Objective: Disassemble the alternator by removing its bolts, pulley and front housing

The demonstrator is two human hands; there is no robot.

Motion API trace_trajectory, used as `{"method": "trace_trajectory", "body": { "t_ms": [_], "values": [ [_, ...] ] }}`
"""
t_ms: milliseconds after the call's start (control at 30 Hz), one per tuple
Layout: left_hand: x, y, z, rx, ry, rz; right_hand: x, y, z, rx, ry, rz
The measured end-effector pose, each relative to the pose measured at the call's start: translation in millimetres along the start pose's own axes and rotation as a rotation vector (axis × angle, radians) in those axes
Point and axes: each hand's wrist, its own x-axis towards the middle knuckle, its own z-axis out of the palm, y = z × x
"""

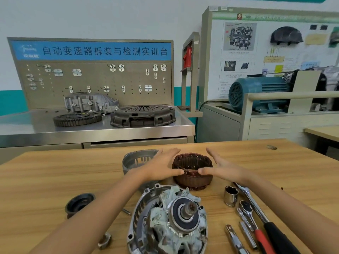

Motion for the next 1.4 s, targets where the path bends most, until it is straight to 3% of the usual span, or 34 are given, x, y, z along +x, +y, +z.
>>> {"method": "trace_trajectory", "body": {
  "t_ms": [133, 333, 433, 600, 767, 900, 1400],
  "values": [
    [-47, 0, -17, -0.328, 0.127, 0.041, -34, -27, 19, 0.171, 0.181, -0.156],
    [-129, 0, -13, -0.598, 0.067, -0.090, -120, -52, 74, 0.095, 0.195, -0.468],
    [-149, 6, 1, -0.787, 0.073, -0.194, -133, -55, 103, 0.094, 0.256, -0.482],
    [-153, 24, 34, -1.014, 0.288, -0.425, -125, -66, 126, 0.124, 0.453, -0.452],
    [-153, 27, 47, -0.849, 0.485, -0.469, -123, -69, 136, 0.232, 0.599, -0.476],
    [-154, 28, 48, -0.585, 0.505, -0.444, -128, -64, 142, 0.311, 0.655, -0.502],
    [-157, 13, 39, -0.520, 0.604, -0.568, -96, -70, 162, 0.405, 0.674, -0.568]
  ]
}}
